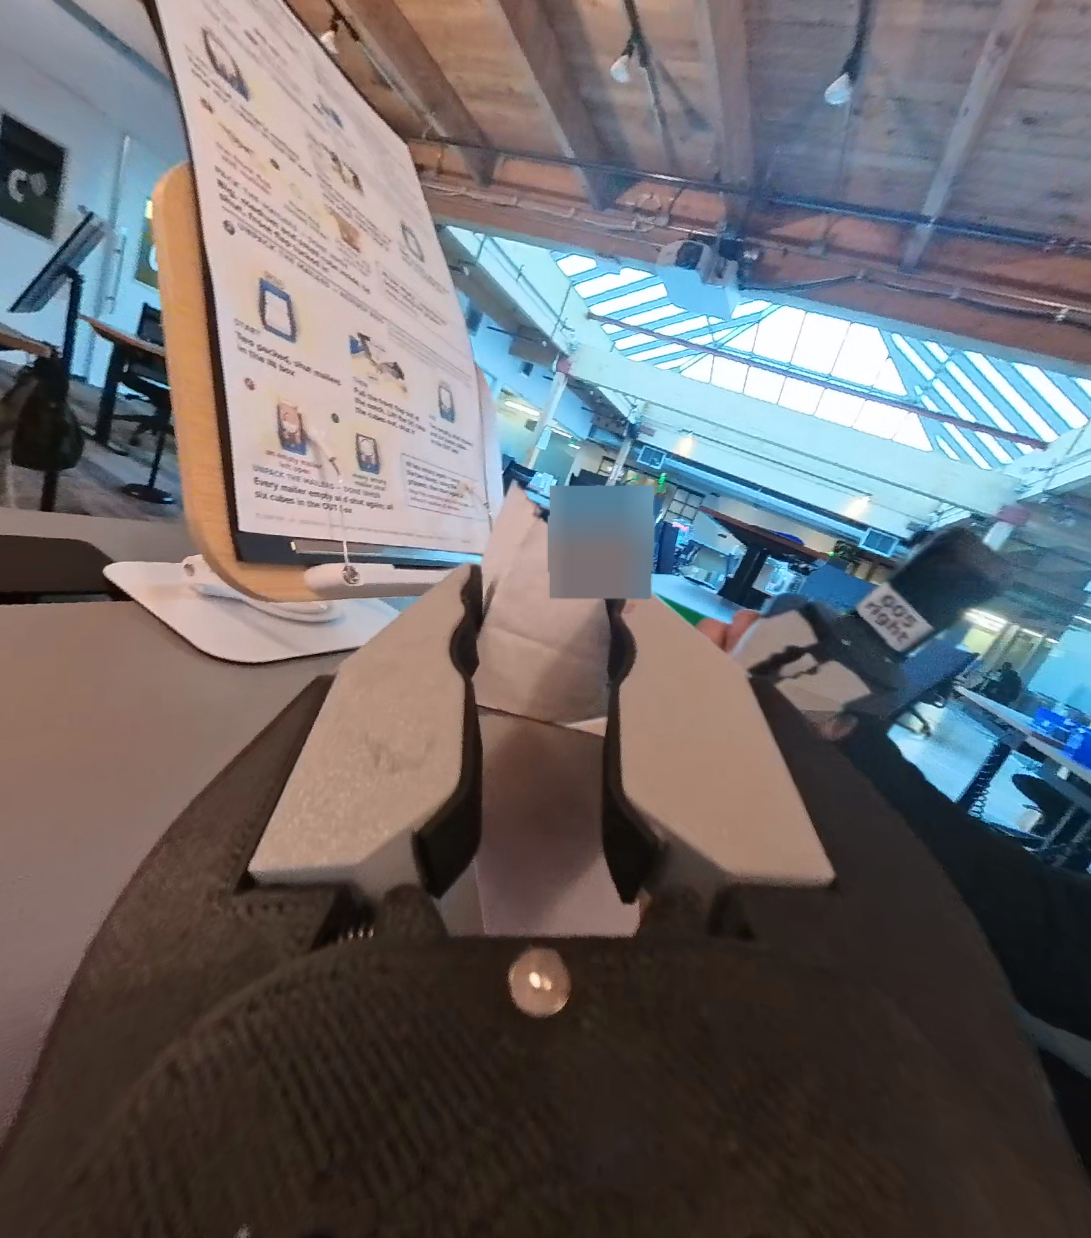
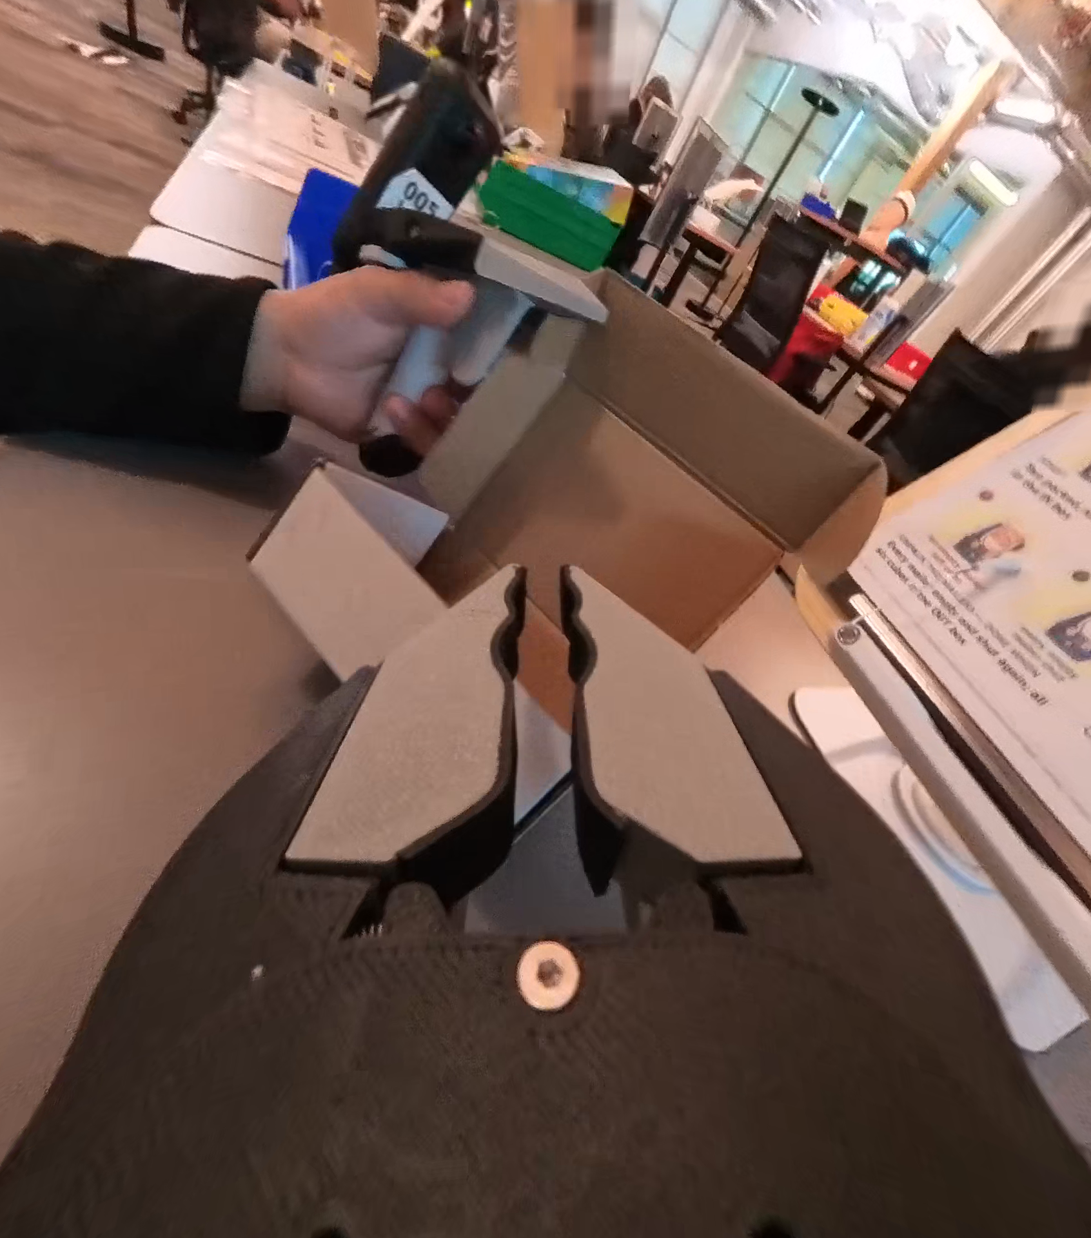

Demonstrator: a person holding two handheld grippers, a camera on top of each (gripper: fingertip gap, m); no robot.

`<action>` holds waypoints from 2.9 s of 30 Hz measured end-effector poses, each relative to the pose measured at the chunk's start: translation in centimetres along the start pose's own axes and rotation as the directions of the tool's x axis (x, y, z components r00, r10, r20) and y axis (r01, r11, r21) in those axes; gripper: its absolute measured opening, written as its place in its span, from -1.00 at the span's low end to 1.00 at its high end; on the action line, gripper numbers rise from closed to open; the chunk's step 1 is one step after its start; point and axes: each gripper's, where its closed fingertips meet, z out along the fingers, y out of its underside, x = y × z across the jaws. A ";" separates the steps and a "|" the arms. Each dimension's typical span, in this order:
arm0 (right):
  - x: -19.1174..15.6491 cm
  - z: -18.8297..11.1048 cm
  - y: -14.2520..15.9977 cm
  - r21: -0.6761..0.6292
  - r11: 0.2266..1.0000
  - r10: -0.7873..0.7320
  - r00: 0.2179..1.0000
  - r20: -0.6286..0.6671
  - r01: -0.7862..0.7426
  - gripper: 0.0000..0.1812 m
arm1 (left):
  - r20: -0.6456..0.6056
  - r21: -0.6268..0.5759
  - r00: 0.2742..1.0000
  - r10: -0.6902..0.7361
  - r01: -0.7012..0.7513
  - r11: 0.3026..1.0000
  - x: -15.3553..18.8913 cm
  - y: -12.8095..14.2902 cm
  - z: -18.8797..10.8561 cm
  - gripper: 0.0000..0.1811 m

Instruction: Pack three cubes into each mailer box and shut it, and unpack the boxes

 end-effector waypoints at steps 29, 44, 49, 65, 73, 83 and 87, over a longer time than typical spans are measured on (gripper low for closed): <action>-7.4 0.1 7.2 -0.304 0.938 -0.034 0.917 0.398 0.167 -1.00 | 0.507 -0.508 0.716 0.480 -0.202 0.837 -10.4 5.7 -3.0 -0.94; -0.8 0.7 10.8 -0.544 0.838 0.085 0.996 0.039 -0.050 -1.00 | 0.577 -0.436 0.670 0.468 -0.233 0.870 -10.9 3.4 -3.7 -0.71; 1.6 0.2 11.9 -0.580 0.804 0.090 0.991 -0.100 -0.131 -1.00 | 0.575 -0.439 0.667 0.474 -0.238 0.867 -10.8 3.5 -3.6 -0.67; 4.4 -2.2 13.9 -0.631 0.697 0.166 0.933 -0.319 -0.340 -1.00 | 0.533 -0.485 0.691 0.488 -0.223 0.846 -10.6 5.0 -3.2 -0.49; 5.4 -2.6 14.3 -0.632 0.689 0.132 0.919 -0.373 -0.355 -1.00 | 0.513 -0.344 0.809 0.288 -0.113 0.932 -9.5 4.7 -2.4 -0.45; 5.0 -3.3 14.5 -0.657 0.675 0.119 0.928 -0.352 -0.336 -1.00 | 0.522 -0.225 0.840 0.151 -0.035 0.974 -9.7 3.2 -3.1 -0.43; -0.8 -1.3 11.7 -0.596 0.735 0.378 0.925 -0.038 -0.324 -1.00 | 0.550 -0.232 0.812 0.196 -0.077 0.970 -10.0 2.7 -3.5 -0.51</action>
